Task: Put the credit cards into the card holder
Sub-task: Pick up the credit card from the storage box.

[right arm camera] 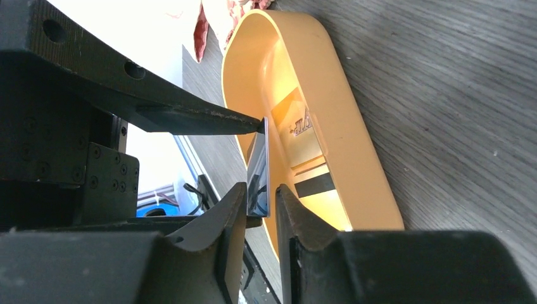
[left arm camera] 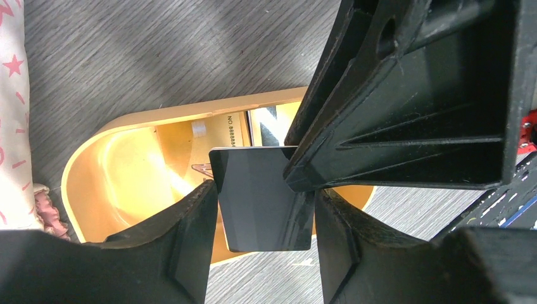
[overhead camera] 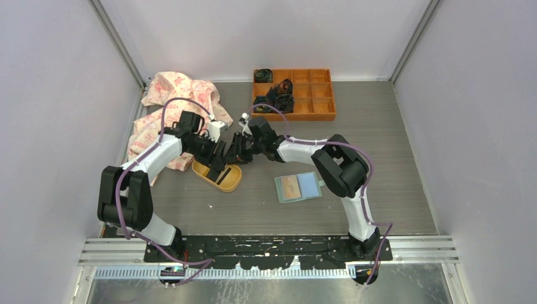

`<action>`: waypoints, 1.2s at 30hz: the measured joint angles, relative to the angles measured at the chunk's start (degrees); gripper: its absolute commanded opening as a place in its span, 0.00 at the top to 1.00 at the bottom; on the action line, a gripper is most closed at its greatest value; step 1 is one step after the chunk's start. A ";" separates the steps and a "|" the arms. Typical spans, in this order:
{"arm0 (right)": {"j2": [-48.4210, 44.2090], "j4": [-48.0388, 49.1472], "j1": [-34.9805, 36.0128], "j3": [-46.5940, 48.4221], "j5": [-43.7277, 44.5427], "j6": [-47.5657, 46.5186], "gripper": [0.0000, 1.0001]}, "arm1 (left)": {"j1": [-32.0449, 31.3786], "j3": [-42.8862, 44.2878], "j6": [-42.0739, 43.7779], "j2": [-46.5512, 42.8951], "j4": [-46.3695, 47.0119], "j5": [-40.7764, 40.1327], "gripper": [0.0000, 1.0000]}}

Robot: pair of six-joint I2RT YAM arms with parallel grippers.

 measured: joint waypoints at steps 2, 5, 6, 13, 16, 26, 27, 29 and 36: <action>0.09 0.22 0.00 0.00 -0.35 0.50 0.74 | 0.00 0.00 -0.04 0.00 0.00 0.00 0.58; 0.15 0.37 0.00 0.02 -0.76 1.03 0.78 | 0.00 0.00 -0.13 0.00 0.00 0.00 0.58; 0.15 0.37 0.00 0.04 -0.81 1.25 0.79 | 0.00 0.00 -0.15 0.00 0.00 0.00 0.58; 0.20 0.37 -0.02 0.22 -1.18 2.05 0.88 | 0.00 0.00 -0.24 0.00 0.00 0.00 0.58; 0.20 0.35 -0.02 0.22 -1.16 1.97 0.92 | 0.00 0.00 -0.39 0.00 0.02 0.00 0.57; 0.20 -1.53 0.00 1.31 -1.01 -2.93 0.99 | 0.00 -1.16 -1.81 -1.36 1.25 -0.07 0.35; 0.20 -1.70 0.00 1.49 -0.98 -3.48 0.99 | 0.00 -1.53 -1.90 -2.10 1.42 -0.09 0.31; 0.20 -1.99 0.00 1.68 -0.96 -4.50 0.99 | 0.00 -2.08 -2.08 -3.85 1.57 -0.07 0.25; 0.20 -2.75 0.00 1.86 -0.90 -7.48 0.99 | 0.00 -4.04 -3.50 -11.80 2.71 -1.20 0.01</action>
